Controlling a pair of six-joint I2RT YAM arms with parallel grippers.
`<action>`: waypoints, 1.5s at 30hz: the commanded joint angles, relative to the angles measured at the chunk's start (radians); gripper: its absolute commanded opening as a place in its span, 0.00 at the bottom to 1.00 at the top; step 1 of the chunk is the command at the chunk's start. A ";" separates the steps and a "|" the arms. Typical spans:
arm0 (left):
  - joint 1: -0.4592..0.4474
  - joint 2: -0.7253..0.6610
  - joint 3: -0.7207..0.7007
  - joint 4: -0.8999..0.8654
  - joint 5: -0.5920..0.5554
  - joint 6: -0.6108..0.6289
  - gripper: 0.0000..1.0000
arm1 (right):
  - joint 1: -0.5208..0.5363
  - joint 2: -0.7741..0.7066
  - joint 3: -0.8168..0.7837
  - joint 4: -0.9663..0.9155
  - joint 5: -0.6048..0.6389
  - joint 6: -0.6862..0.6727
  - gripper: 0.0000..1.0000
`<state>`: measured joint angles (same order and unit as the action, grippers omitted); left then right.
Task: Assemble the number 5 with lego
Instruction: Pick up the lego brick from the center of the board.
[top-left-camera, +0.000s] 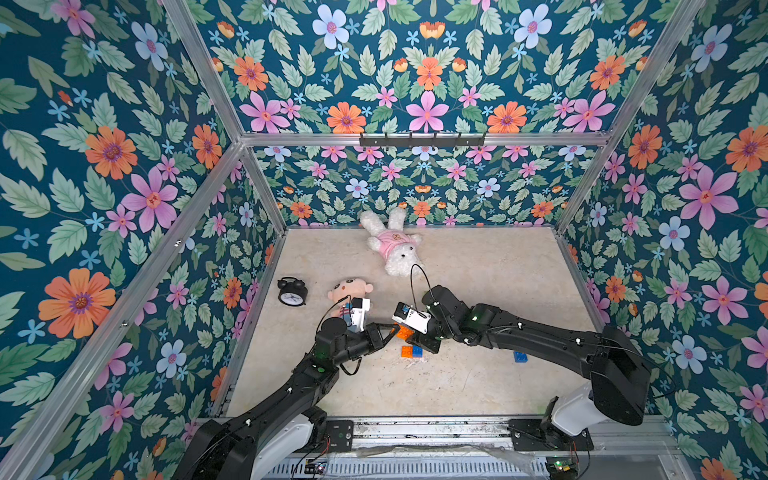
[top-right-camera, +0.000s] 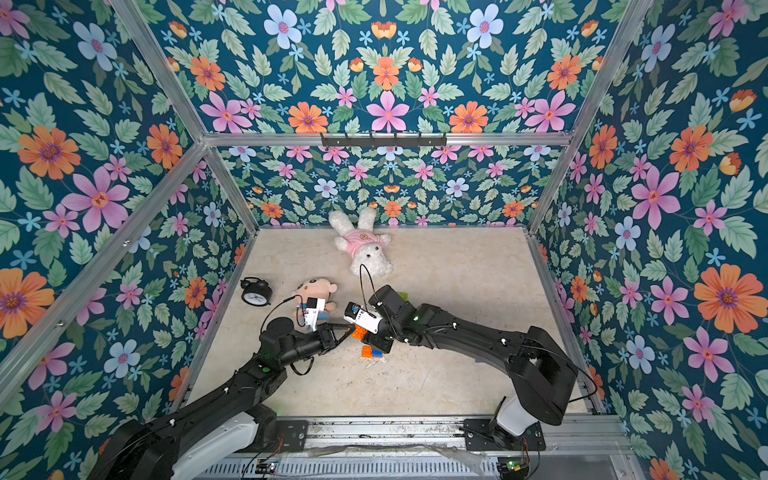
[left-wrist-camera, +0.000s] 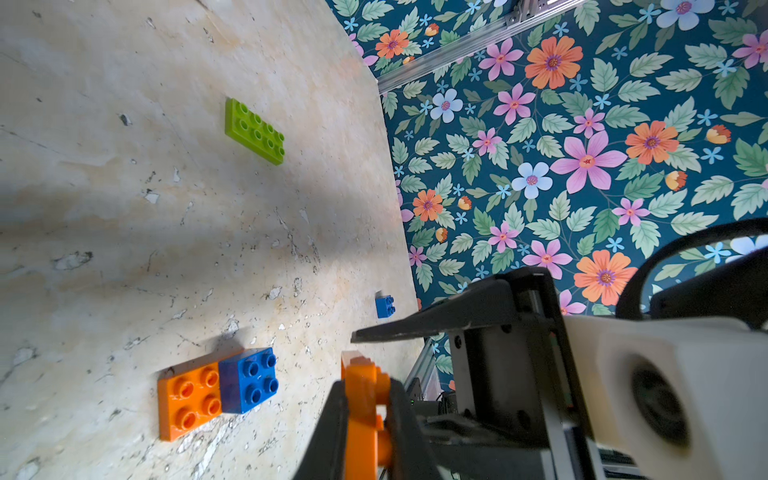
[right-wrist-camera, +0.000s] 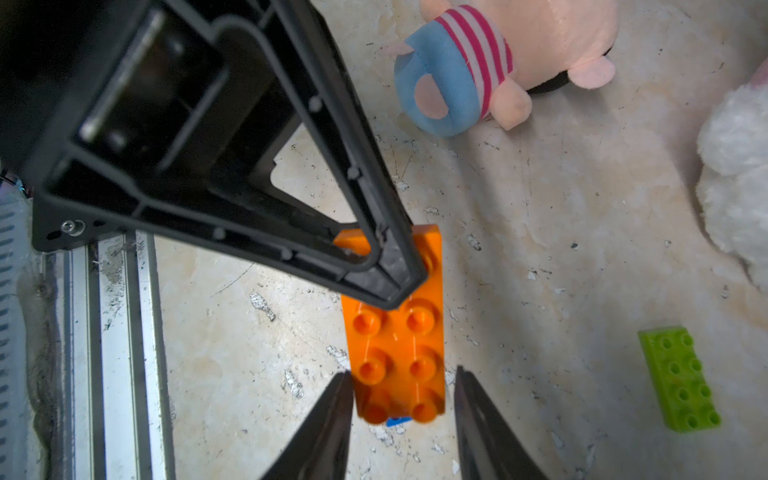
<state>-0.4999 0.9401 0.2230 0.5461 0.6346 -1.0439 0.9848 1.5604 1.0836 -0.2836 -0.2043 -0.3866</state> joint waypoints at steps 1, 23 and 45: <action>0.000 0.000 -0.001 0.028 0.001 0.001 0.00 | 0.002 0.005 0.011 0.040 -0.006 0.008 0.46; 0.000 -0.004 -0.006 0.039 0.007 -0.004 0.00 | 0.006 0.032 0.034 0.000 -0.027 -0.008 0.28; 0.003 -0.216 0.017 -0.540 -0.464 0.065 0.86 | -0.056 0.189 0.094 -0.255 -0.074 -0.243 0.15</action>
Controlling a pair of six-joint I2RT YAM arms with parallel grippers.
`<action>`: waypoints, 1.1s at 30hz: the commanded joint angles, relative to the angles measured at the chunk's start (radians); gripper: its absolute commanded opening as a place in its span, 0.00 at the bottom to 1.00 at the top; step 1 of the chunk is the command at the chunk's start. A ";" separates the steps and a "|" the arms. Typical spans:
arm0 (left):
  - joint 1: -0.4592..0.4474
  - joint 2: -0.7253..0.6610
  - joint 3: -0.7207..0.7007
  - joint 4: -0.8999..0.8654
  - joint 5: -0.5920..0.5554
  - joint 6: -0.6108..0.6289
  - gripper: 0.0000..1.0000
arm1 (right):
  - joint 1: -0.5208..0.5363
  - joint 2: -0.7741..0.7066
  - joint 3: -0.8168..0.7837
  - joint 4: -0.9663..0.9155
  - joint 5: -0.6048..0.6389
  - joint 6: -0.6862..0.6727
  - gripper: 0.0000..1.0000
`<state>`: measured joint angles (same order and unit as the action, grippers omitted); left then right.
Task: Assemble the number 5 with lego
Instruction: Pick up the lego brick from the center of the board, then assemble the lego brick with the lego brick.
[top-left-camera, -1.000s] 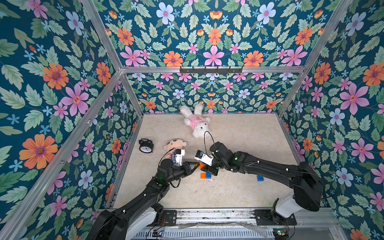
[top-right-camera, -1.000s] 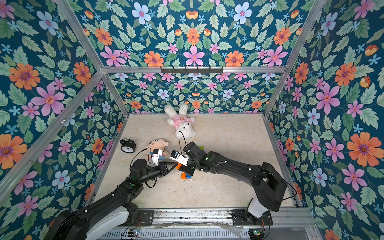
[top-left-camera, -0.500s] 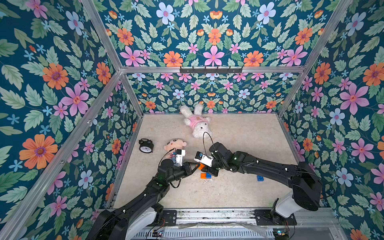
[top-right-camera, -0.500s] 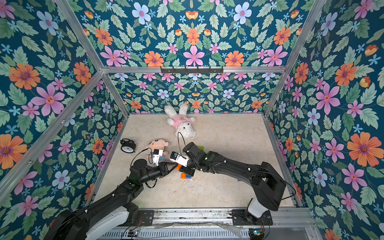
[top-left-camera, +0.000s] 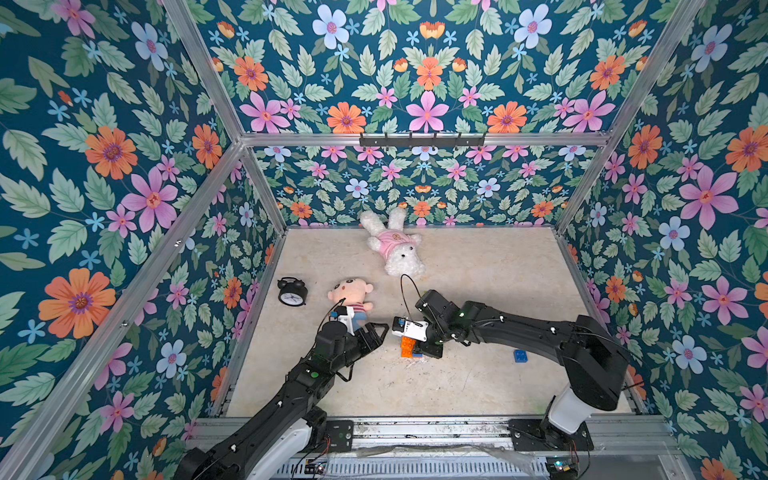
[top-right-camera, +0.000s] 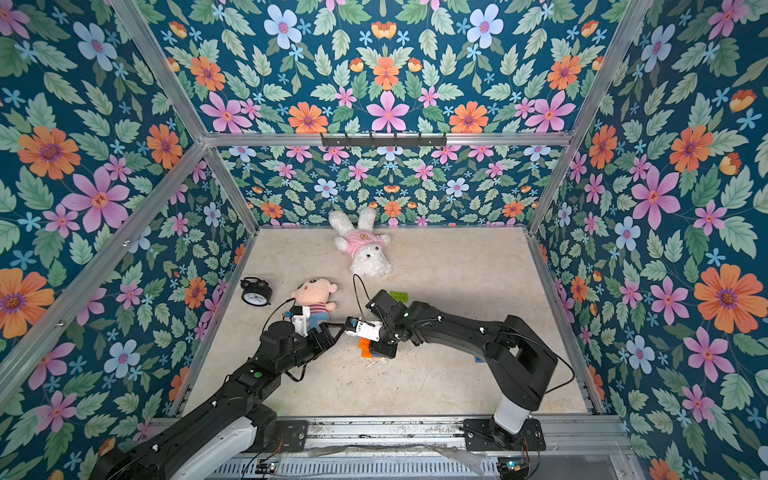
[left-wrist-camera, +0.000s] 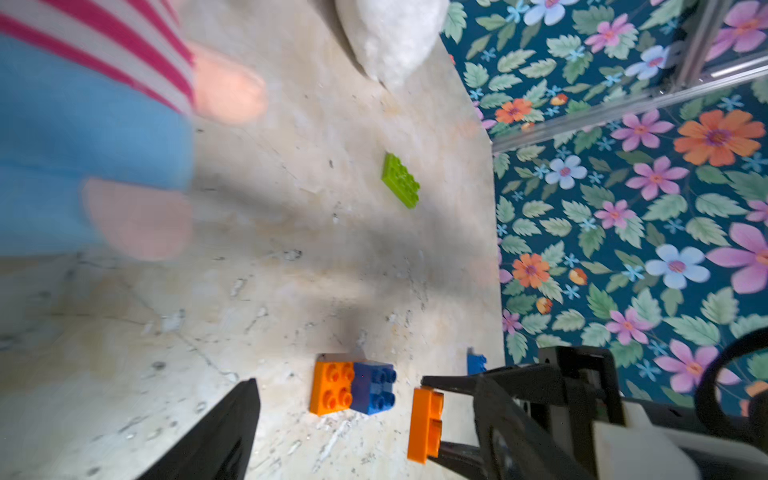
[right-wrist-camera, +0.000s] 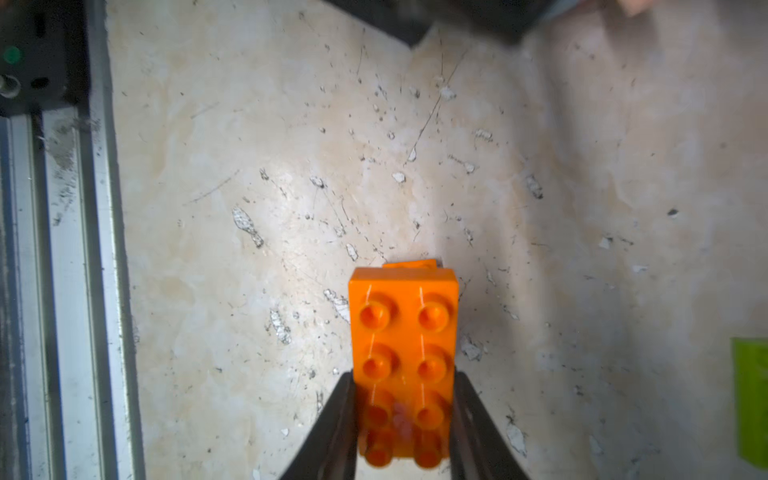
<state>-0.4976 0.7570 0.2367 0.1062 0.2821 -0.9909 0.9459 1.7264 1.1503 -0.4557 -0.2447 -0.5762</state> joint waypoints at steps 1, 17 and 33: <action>0.001 -0.047 0.007 -0.117 -0.126 0.013 0.86 | -0.020 0.025 0.035 -0.089 -0.034 -0.062 0.15; 0.001 -0.099 0.034 -0.203 -0.196 0.043 0.86 | -0.016 0.097 0.119 -0.156 -0.021 -0.117 0.15; 0.001 -0.133 0.027 -0.226 -0.216 0.038 0.87 | 0.008 0.144 0.149 -0.180 0.055 -0.129 0.15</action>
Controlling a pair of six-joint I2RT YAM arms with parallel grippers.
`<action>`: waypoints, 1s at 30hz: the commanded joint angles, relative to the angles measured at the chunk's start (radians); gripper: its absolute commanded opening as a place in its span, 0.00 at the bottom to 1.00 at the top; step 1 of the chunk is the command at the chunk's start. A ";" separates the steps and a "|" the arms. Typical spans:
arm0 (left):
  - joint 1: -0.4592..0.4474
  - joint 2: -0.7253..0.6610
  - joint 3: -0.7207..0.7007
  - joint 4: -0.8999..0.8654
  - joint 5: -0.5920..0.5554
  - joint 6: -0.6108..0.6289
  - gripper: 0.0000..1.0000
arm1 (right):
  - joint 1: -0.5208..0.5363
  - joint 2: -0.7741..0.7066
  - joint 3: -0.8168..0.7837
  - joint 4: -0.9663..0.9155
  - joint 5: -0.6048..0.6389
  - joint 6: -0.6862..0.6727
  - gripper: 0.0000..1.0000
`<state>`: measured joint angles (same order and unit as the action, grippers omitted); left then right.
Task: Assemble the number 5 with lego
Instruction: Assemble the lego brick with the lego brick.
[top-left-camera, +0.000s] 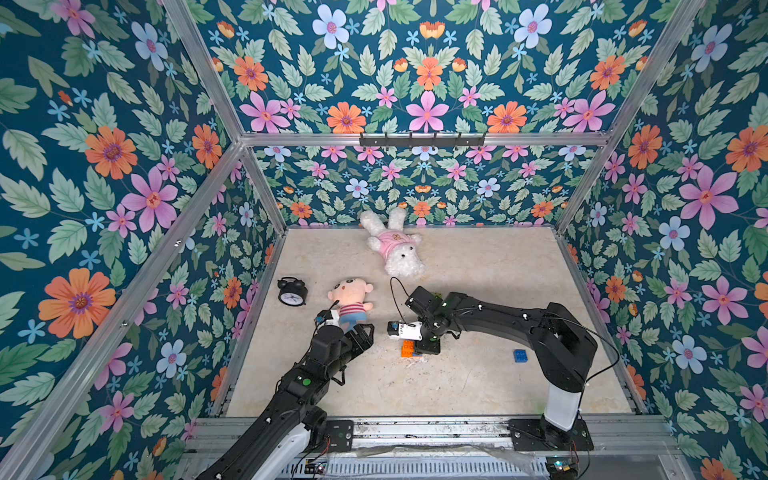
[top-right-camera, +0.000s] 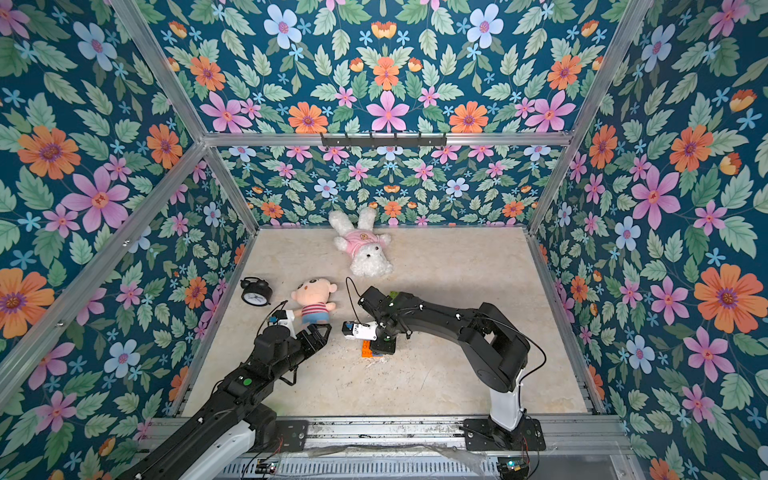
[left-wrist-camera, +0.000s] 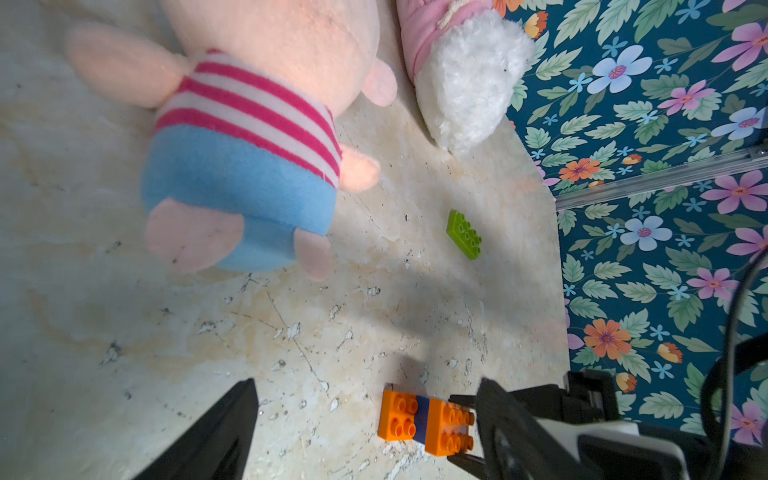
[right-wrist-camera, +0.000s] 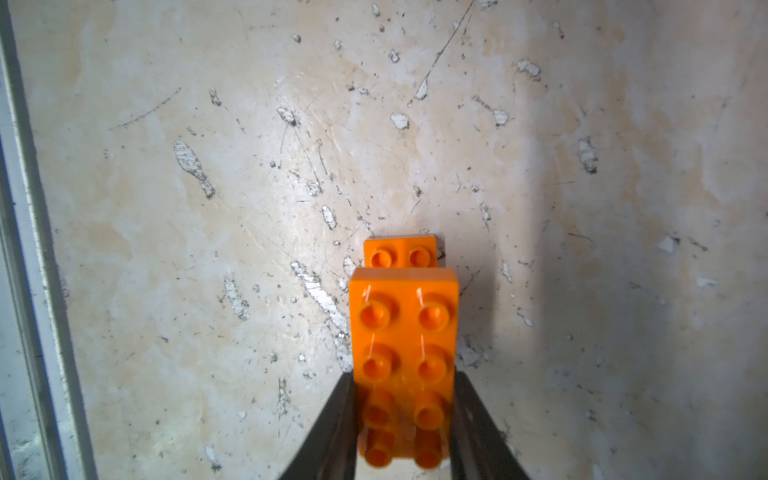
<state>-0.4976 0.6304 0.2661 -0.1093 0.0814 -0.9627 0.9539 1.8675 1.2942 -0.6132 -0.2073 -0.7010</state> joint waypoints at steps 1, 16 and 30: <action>0.001 -0.007 -0.004 -0.010 -0.016 0.009 0.87 | -0.001 0.003 0.008 -0.025 0.011 -0.005 0.15; 0.001 -0.012 -0.008 -0.020 -0.022 0.012 0.88 | 0.003 0.074 0.047 -0.101 0.010 -0.008 0.16; 0.001 -0.065 -0.012 -0.090 -0.091 -0.009 0.88 | 0.007 0.162 0.088 -0.181 0.049 0.028 0.18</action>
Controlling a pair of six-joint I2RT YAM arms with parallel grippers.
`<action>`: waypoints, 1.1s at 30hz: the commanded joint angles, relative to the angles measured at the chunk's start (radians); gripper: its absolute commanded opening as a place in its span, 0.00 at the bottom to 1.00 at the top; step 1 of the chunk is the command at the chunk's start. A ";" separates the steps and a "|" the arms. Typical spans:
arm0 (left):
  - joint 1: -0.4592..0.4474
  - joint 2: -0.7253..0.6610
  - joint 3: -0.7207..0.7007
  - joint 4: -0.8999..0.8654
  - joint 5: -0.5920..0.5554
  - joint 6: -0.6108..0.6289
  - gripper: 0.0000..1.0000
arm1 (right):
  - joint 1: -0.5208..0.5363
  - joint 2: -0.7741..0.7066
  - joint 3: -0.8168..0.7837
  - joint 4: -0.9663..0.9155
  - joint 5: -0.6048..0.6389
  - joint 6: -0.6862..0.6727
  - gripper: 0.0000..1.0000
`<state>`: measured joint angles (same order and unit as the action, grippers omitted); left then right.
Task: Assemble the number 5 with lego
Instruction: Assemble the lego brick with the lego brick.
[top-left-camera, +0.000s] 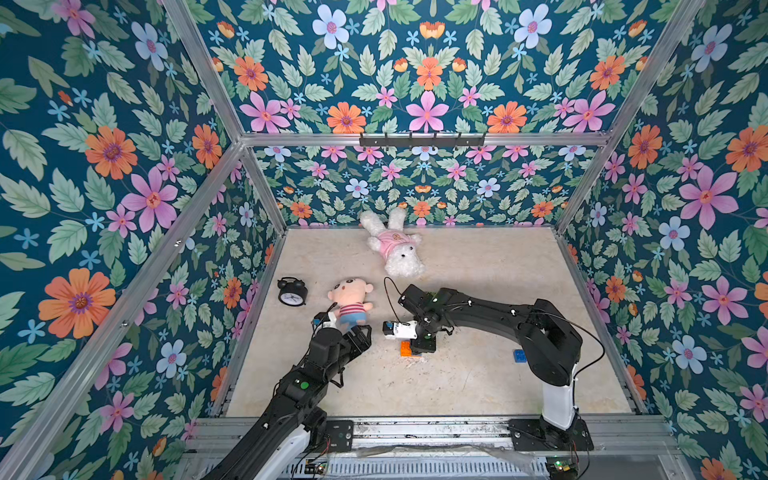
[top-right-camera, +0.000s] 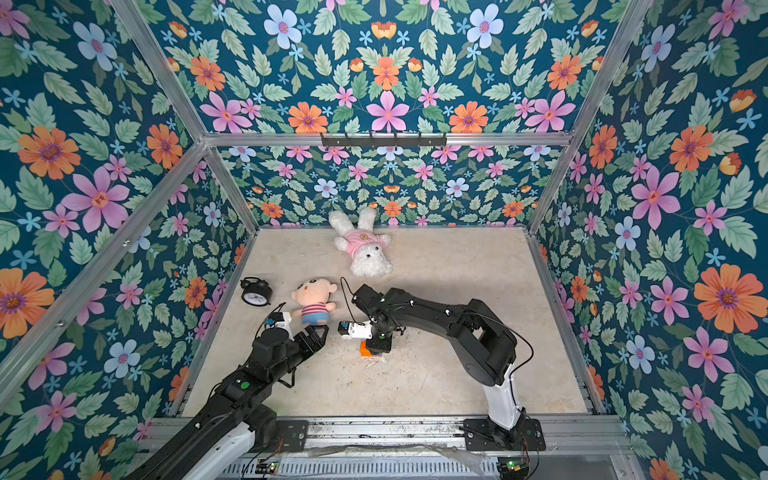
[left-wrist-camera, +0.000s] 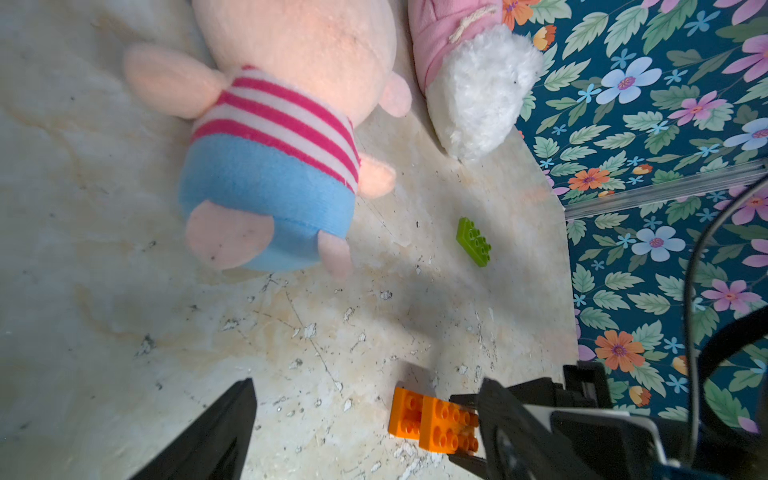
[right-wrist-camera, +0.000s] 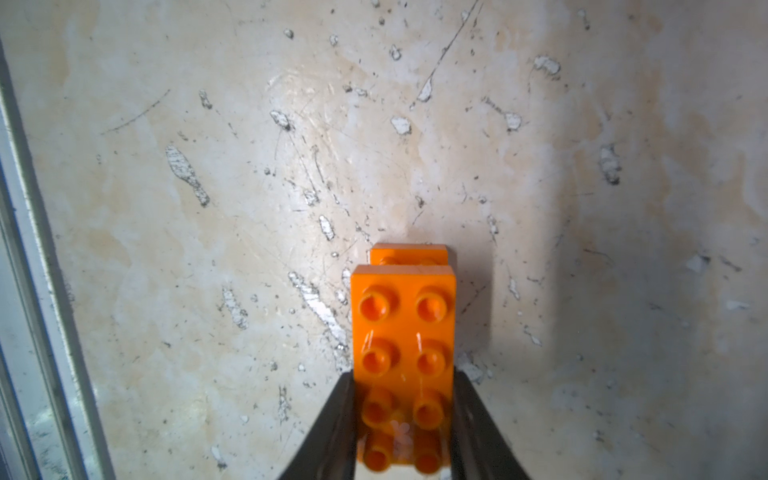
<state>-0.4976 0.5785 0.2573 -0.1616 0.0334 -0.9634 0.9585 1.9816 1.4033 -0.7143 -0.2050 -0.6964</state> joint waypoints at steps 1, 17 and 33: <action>0.000 -0.018 -0.004 -0.042 -0.050 -0.014 0.89 | 0.003 0.049 -0.023 -0.073 0.046 0.029 0.18; 0.001 -0.055 -0.005 -0.064 -0.066 -0.019 0.89 | 0.007 0.031 -0.102 0.015 0.082 0.047 0.18; 0.001 -0.008 0.007 -0.008 0.004 0.018 0.89 | 0.009 -0.025 -0.041 -0.034 0.075 0.066 0.33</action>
<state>-0.4976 0.5591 0.2588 -0.2058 0.0051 -0.9668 0.9672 1.9511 1.3773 -0.6498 -0.1902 -0.6476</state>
